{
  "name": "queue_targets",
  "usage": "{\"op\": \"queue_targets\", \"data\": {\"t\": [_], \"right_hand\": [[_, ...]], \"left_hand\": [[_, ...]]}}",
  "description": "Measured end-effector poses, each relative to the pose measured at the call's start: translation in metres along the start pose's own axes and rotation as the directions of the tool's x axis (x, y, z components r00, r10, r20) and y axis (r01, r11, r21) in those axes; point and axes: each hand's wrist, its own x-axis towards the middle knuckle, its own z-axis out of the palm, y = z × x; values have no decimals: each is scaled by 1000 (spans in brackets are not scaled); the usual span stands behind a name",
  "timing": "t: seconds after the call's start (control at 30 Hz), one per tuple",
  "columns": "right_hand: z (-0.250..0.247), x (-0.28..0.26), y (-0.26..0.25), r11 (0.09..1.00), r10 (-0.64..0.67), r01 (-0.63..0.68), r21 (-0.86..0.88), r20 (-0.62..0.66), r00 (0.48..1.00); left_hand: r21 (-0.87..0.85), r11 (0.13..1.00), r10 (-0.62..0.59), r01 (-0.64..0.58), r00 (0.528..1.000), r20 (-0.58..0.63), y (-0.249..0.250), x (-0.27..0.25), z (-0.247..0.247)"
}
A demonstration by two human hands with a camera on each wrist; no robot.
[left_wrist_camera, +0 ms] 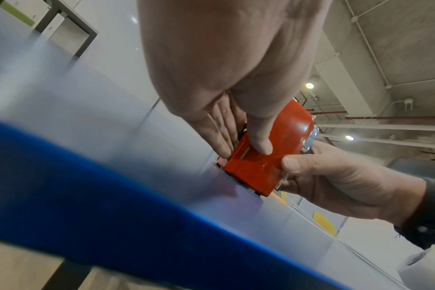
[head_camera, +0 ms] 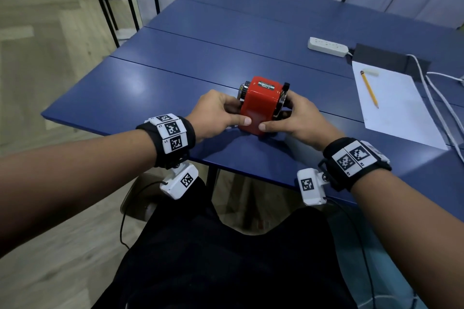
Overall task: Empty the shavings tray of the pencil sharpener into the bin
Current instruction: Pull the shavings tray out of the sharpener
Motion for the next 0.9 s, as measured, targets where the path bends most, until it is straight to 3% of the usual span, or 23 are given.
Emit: {"op": "queue_targets", "data": {"t": [0.47,0.57,0.63,0.77,0.9], "right_hand": [[-1,-2,-3,999,7,-6,-31,10,1000],[1,-5,-2,1000,16,-16,-16,12,1000],[2,-7,0,999,37,-37,5,11,999],[4,-14,8,997,65,-66,34,24,998],[10,-21,12,995,78,-78,59,2,997]], "left_hand": [[-46,997,-60,68,987,147,16,-6,-12],[69,993,-107,95,973,203,29,-6,-23],[241,967,-113,80,985,127,39,-7,-32],[521,853,65,-38,997,-33,67,-17,-42],[670,677,302,-306,945,127,90,-16,-31]]}}
